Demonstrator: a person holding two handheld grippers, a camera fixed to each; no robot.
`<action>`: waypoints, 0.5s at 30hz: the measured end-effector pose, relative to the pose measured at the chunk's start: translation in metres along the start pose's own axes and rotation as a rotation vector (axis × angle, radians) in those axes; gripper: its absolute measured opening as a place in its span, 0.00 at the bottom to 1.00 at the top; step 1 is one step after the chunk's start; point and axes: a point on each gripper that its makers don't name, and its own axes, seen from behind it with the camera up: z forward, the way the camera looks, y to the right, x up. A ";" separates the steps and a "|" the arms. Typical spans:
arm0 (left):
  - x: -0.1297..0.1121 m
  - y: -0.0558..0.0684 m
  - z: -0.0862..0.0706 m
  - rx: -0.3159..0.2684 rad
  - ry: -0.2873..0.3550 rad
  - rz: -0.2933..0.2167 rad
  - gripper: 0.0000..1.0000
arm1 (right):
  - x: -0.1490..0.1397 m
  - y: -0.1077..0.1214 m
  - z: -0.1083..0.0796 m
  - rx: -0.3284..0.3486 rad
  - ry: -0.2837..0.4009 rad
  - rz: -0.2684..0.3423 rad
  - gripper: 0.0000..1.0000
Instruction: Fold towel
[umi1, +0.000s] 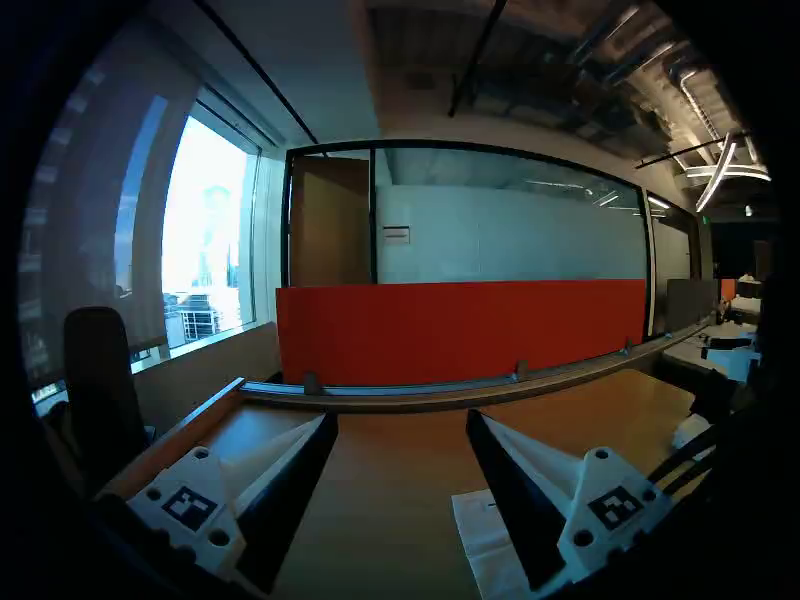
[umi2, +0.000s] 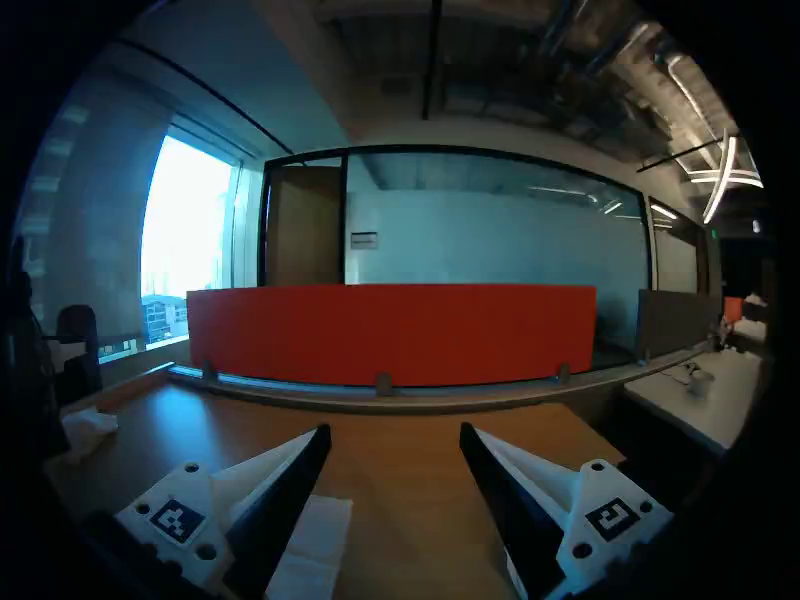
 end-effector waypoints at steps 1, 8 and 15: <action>-0.002 0.002 0.001 -0.005 -0.006 0.002 0.95 | -0.001 -0.002 0.000 0.008 -0.010 -0.007 1.00; -0.027 0.022 0.003 -0.073 -0.105 0.021 0.95 | -0.009 -0.022 -0.002 0.090 -0.096 -0.071 1.00; -0.053 0.045 -0.004 -0.177 -0.208 0.043 0.95 | -0.030 -0.047 -0.012 0.207 -0.205 -0.147 1.00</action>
